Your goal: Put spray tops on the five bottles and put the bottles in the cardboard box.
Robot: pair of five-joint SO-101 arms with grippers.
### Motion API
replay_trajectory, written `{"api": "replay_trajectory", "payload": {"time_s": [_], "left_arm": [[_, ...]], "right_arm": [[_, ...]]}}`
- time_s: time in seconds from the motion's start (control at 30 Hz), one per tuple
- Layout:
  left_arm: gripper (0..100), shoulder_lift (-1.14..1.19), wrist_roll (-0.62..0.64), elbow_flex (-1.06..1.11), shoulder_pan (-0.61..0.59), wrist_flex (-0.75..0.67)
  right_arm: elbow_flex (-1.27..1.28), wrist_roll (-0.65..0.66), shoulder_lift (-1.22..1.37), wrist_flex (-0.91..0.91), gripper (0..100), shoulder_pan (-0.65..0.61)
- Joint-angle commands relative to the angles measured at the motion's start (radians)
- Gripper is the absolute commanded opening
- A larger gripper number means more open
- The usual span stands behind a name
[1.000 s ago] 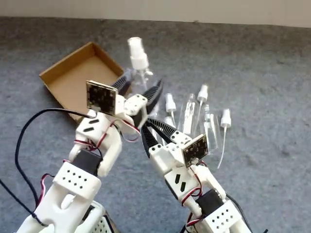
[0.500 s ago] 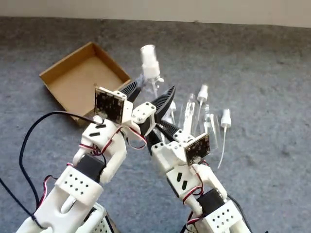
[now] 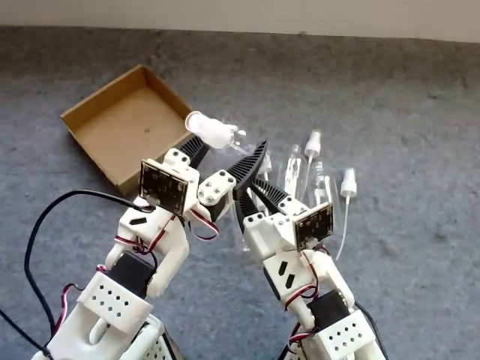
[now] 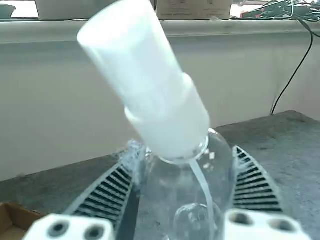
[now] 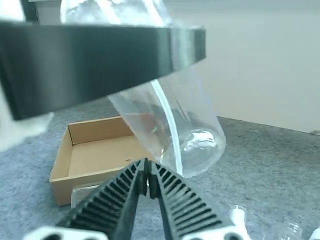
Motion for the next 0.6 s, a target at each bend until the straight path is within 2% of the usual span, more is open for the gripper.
{"api": "replay_trajectory", "payload": {"time_s": [0.0, 0.3, 0.57], "left_arm": [[10, -0.027, -0.006, -0.051, -0.127, -0.023], [10, -0.001, -0.006, -0.139, -0.351, -0.023], [10, 0.369, -0.006, -0.338, -0.486, -0.023]], "right_arm": [[0.128, 0.008, -0.012, 0.041, 0.5, 0.03], [0.13, 0.009, -0.012, 0.097, 0.5, 0.03], [0.13, 0.009, -0.012, 0.101, 0.5, 0.033]]}}
